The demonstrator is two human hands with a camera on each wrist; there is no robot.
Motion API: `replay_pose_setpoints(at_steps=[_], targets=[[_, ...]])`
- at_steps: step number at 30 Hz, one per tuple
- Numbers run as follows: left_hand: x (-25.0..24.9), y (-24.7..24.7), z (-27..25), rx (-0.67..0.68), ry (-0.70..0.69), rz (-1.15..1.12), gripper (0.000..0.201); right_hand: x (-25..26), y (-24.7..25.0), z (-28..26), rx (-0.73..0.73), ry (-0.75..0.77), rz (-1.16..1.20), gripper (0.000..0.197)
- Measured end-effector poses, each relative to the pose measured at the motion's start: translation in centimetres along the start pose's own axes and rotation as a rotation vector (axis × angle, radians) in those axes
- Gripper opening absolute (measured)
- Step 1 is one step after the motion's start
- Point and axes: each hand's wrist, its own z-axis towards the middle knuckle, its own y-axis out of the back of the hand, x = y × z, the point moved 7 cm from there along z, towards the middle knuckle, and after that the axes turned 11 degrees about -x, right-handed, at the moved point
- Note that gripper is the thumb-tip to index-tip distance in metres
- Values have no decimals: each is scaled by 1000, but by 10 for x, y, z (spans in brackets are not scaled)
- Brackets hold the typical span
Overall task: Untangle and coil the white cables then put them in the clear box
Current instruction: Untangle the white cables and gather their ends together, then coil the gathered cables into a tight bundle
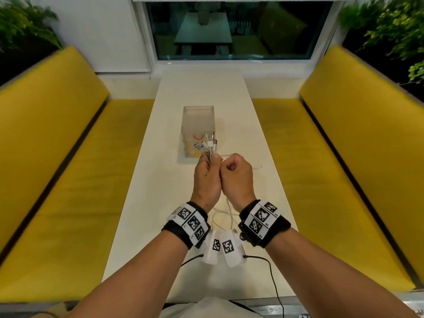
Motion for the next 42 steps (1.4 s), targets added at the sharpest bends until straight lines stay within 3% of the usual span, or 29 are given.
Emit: replay_pose_setpoints(at_steps=[4,8,10,13,16,20,25,31,35,39,42], targets=[[-5,5,2,-46,4,-5,26,7,-1,-6,101,27,79,25],[-10,17,9,-121,19,3,30,-5,-10,-16,376,-112,126,8],[-12,20,12,-136,-14,48,35,-24,-10,-20,440,-157,33,18],[-14,20,12,-79,-27,-24,41,-54,-3,-19,460,-113,-98,39],[-16,24,11,-48,15,-107,38,-84,10,-18,480,-137,-203,49],[-28,47,26,-163,70,-221,39,-118,34,-10,498,-212,-335,54],[-48,72,48,-260,25,-292,41,-141,57,0,486,-147,-470,54],[-74,75,51,-274,-46,-328,42,-125,64,23,393,-52,-690,51],[-90,84,54,-278,-84,-351,43,-113,91,44,230,-13,-928,43],[-86,87,53,-270,-56,-371,42,-97,120,69,12,12,-862,32],[-74,80,48,-229,-18,-373,42,-92,110,72,124,37,-925,17]])
